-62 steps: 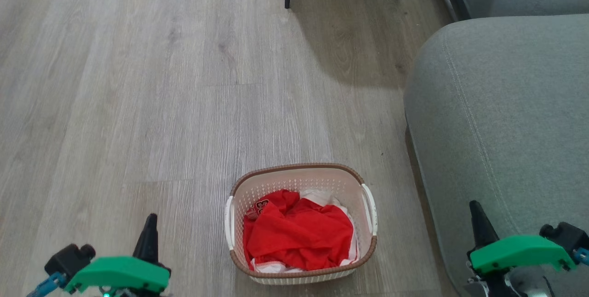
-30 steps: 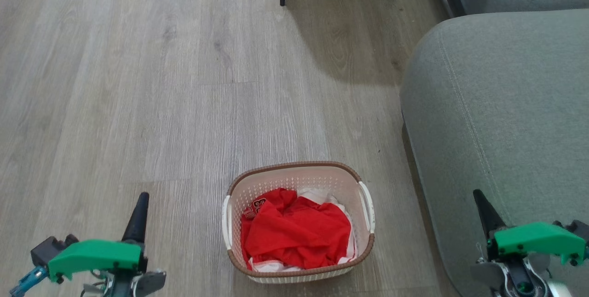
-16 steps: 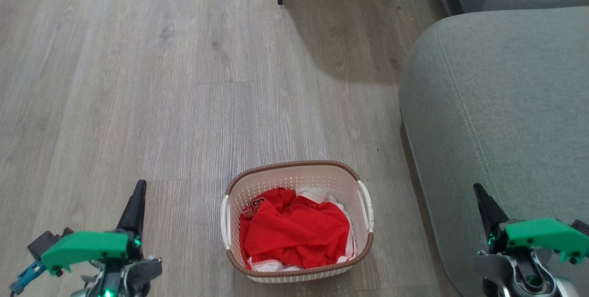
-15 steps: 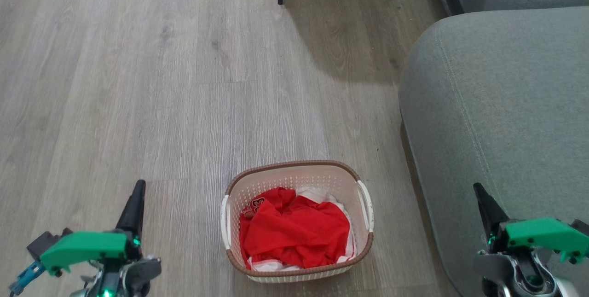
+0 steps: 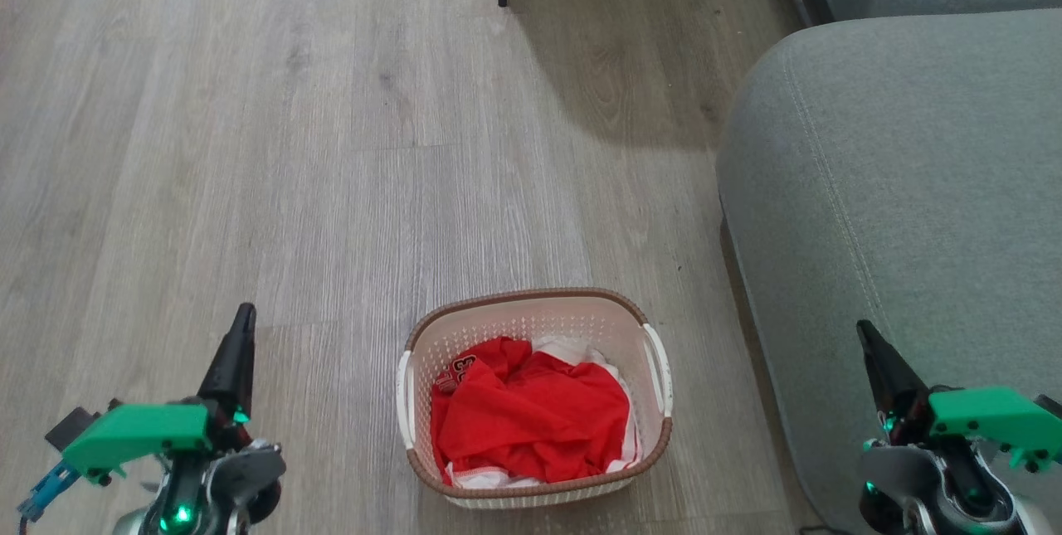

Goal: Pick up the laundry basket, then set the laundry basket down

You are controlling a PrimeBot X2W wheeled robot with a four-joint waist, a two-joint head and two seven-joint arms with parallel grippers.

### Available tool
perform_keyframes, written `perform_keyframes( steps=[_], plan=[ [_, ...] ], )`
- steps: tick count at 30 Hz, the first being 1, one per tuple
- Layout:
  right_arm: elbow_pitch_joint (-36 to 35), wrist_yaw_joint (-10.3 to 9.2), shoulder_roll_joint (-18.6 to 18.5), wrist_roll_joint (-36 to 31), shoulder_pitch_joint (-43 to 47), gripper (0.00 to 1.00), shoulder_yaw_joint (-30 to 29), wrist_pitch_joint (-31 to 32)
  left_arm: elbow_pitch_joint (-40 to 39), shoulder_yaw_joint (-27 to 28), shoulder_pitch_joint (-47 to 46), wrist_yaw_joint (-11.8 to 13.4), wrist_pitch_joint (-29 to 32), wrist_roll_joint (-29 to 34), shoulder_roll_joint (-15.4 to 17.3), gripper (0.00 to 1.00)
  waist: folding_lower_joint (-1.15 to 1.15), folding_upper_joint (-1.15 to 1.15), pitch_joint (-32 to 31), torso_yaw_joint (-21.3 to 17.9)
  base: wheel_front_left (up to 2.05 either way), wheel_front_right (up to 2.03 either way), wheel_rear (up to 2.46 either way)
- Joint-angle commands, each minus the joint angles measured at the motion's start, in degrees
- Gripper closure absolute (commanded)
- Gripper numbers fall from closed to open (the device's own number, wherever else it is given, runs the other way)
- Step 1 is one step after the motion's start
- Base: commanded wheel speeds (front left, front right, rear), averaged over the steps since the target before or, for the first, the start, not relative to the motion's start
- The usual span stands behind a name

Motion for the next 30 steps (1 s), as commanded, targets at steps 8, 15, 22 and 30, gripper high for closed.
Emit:
perform_keyframes(
  steps=[8,15,22,30],
  plan=[
    [-1.86,0.14,-0.97,0.08,-3.02,1.0,0.75,0.48,-1.73,2.45,-2.87,-0.38,0.39,0.04,0.47,1.0,0.0,0.0,0.0,0.0,0.0,0.0,0.0],
    [-1.85,0.14,-0.88,-0.03,-3.03,1.0,0.62,0.58,-1.72,2.57,-2.87,-0.38,0.49,0.14,0.39,1.0,0.0,0.0,0.0,0.0,0.0,0.0,0.0],
    [-1.84,0.14,-0.79,-0.13,-3.04,1.0,0.5,0.68,-1.72,2.68,-2.88,-0.38,0.57,0.23,0.31,1.0,0.0,0.0,0.0,0.0,0.0,0.0,0.0],
    [-1.83,0.14,-0.7,-0.24,-3.05,1.0,0.37,0.78,-1.72,2.79,-2.89,-0.38,0.66,0.32,0.24,1.0,0.0,0.0,0.0,0.0,0.0,0.0,0.0]
  ],
)
